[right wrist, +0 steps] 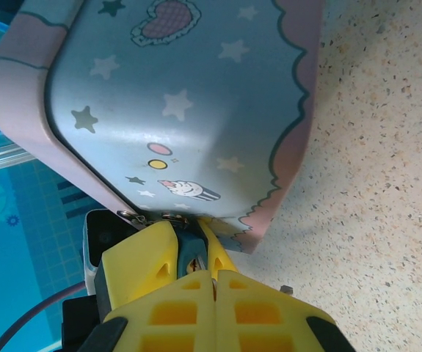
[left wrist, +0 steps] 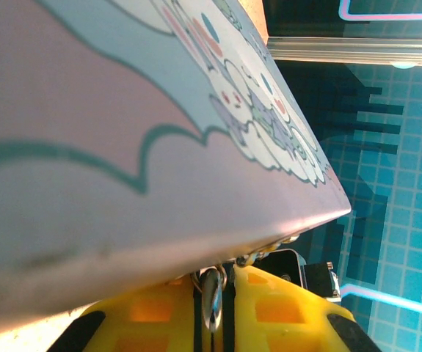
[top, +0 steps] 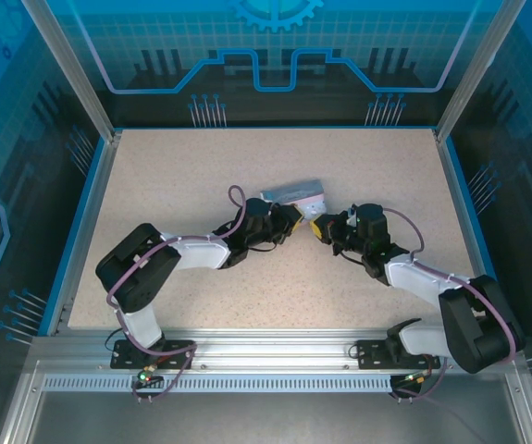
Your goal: Unlock the padlock with the key
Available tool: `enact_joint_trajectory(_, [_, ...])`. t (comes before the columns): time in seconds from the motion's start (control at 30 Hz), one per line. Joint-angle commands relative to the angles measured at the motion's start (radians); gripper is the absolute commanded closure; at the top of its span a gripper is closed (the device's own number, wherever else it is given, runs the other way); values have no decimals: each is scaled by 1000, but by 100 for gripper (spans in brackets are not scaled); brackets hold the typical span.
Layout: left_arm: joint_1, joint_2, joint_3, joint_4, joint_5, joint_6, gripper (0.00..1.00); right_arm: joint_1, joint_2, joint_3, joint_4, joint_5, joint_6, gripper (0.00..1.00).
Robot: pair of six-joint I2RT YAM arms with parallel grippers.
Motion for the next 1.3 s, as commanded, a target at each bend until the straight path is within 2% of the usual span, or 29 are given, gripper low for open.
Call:
enact_joint_trajectory(0.0, [-13, 11, 6, 67, -4, -19, 100, 16, 9, 24, 35, 17, 8, 100])
enact_joint_trajectory(1.27, [-19, 21, -9, 73, -12, -22, 100, 2, -17, 25, 20, 17, 1, 100])
